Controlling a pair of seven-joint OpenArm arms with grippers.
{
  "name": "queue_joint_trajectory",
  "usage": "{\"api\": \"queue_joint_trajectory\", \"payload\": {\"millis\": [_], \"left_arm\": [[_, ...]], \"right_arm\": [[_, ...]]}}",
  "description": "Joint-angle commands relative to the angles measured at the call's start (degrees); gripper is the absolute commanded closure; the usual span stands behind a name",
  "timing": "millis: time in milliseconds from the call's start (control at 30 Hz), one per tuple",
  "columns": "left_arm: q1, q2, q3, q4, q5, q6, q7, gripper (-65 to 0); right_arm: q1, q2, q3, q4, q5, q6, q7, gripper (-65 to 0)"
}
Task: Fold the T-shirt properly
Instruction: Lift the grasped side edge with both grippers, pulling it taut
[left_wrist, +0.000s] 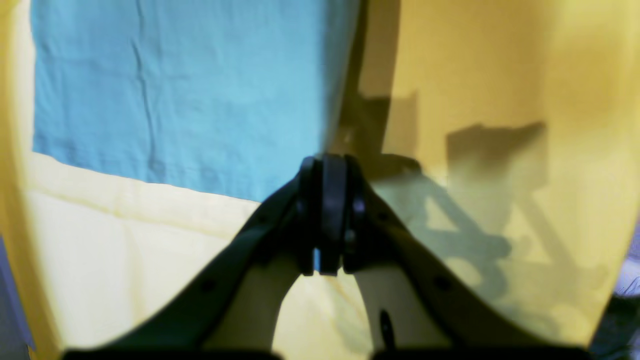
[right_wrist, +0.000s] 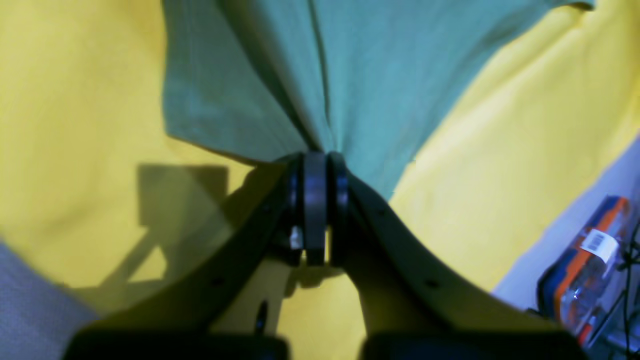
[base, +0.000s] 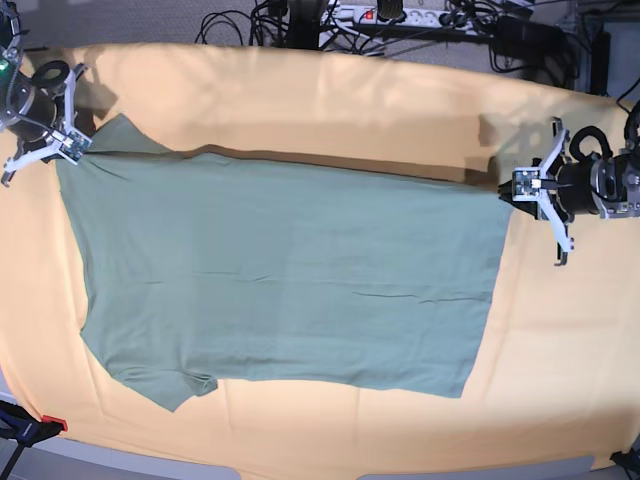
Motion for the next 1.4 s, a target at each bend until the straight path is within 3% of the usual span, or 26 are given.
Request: {"api": "queue_joint_trajectory", "payload": {"millis": [0, 133, 300, 633, 833, 967, 1067, 1233, 1367], "left_arm": [[-0.94, -1.97, -0.79, 1.14, -1.29, 0.16, -0.63, 0.0], [0.52, -3.91, -0.79, 4.15, -3.72, 0.16, -0.63, 0.0], [6.60, -6.93, -0.79, 8.72, -3.56, 0.16, -0.59, 0.0], [13.55, -11.43, -0.79, 14.69, -1.62, 0.16, 2.34, 0.0], [16.57, -14.80, -0.79, 19.12, -6.86, 0.16, 6.99, 0.0], [16.50, -15.08, -0.79, 19.21, -7.50, 0.16, 7.15, 0.0], [16.33, -15.06, -0.81, 19.21, -7.50, 0.16, 7.10, 0.0], [13.70, -13.35, -0.81, 19.15, -7.52, 0.16, 7.10, 0.0], [11.85, -10.25, -0.81, 18.16, -7.02, 0.81, 8.04, 0.0]], "right_arm": [[-1.57, 1.46, 1.95, 1.77, 1.05, 0.33, -0.37, 0.0], [-7.19, 1.57, 7.34, 5.79, 5.57, 1.81, -2.75, 0.0], [-12.79, 1.57, 12.11, 7.06, 6.99, 2.62, -2.86, 0.0], [-19.26, 1.55, 12.52, 7.06, 6.58, 3.02, -4.17, 0.0], [-23.52, 1.55, 12.52, 7.06, 6.58, 5.44, -4.81, 0.0], [-24.65, 1.55, 12.52, 7.06, 6.58, 4.76, -4.76, 0.0], [-24.46, 1.57, 12.52, 7.06, 6.58, 2.40, -4.48, 0.0], [-22.23, 1.55, 12.52, 7.06, 6.56, 1.25, 0.57, 0.0], [-21.14, 1.57, 12.50, 6.25, 6.58, -0.48, 7.78, 0.0]]}}
